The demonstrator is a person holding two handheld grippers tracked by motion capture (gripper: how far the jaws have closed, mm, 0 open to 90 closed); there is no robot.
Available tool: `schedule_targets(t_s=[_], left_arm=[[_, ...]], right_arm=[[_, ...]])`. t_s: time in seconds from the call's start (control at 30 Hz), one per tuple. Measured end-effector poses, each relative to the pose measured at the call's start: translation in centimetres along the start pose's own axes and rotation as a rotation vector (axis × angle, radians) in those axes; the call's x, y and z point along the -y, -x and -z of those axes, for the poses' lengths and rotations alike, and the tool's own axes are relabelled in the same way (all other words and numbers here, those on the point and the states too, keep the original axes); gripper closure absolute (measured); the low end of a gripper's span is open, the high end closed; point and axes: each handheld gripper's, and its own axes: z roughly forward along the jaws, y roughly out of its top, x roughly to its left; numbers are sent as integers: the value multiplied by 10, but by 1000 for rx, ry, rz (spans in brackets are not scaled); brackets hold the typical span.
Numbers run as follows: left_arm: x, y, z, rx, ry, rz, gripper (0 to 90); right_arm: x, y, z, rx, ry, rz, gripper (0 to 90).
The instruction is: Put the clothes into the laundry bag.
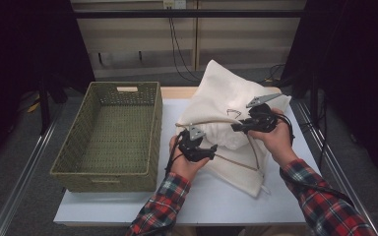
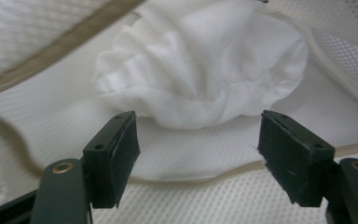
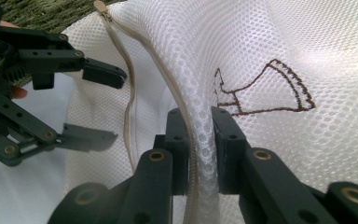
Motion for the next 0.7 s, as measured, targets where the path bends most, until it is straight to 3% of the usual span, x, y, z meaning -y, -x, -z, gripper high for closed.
schedule_targets(t_s=[0.1, 0.23, 0.7], left_arm=[[4, -7, 6, -25, -11, -3, 280], [5, -17, 11, -51, -5, 26, 270], [3, -12, 21, -14, 23, 21, 207]], right_arm=[[0, 0, -3, -10, 4, 2, 795], [-2, -2, -5, -20, 3, 4, 789], [-2, -10, -4, -42, 6, 39, 753]])
